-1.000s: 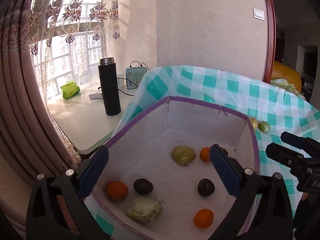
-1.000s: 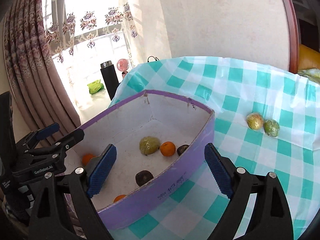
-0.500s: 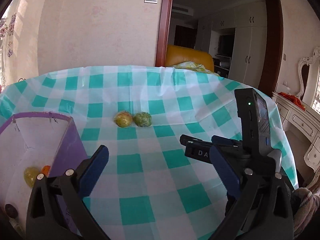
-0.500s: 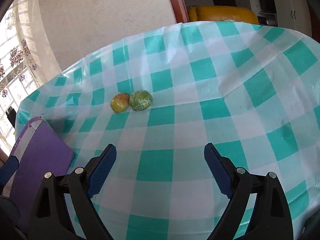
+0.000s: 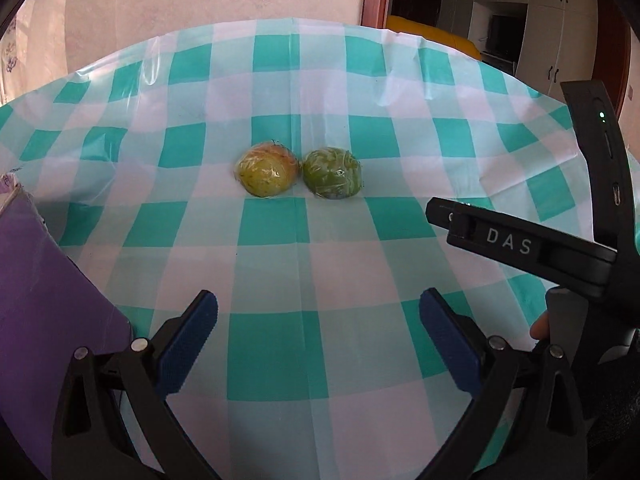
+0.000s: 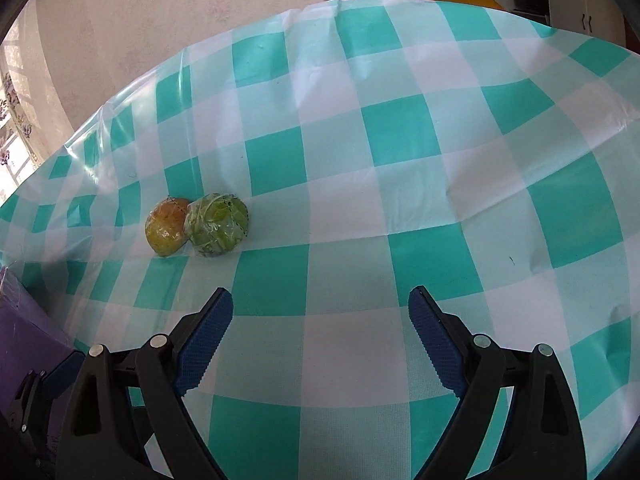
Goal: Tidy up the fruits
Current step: 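Grasp the bagged green cabbage-like fruit with the right gripper while the left grasps the bagged yellow-brown fruit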
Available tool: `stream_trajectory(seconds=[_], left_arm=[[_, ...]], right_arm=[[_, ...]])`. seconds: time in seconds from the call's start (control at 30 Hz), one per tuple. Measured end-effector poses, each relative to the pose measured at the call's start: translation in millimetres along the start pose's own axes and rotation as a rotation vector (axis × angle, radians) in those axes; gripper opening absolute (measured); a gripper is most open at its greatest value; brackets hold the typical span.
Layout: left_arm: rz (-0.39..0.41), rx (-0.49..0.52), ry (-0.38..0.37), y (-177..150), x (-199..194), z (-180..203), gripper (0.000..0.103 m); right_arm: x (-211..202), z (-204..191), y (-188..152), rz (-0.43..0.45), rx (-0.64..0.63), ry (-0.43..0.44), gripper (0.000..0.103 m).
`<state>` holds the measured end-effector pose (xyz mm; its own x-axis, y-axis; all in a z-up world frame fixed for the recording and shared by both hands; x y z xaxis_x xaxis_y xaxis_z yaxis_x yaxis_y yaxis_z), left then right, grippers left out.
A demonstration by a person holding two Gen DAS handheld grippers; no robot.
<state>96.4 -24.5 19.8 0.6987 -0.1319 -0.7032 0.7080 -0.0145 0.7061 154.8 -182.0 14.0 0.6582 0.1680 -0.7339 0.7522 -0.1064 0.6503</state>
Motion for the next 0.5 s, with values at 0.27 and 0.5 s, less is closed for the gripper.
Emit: stream_trajectory(seconds=[0.27,0.5], left_arm=[[-0.045,-0.164,-0.051,4,11,-27,0.101],[-0.018,-0.183,-0.045,5,7,-29,0.101]], right_arm=[[38,-17,23,-0.076,-0.082,0.124,0.087],[60,-42,44,-0.068,-0.178,0.121,0.074]])
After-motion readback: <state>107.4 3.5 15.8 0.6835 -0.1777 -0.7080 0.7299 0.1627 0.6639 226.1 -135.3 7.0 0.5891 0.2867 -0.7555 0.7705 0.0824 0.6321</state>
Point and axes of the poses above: each gripper's, at about its wrist camera, not at the fingertips, and x roughly the way its jaws point, z to its right, y to its top, the point moved 2 cm from there along x, roughly the way its jaws point, and after that the axes turned 1 degree about -z, right-handed, at the moved point
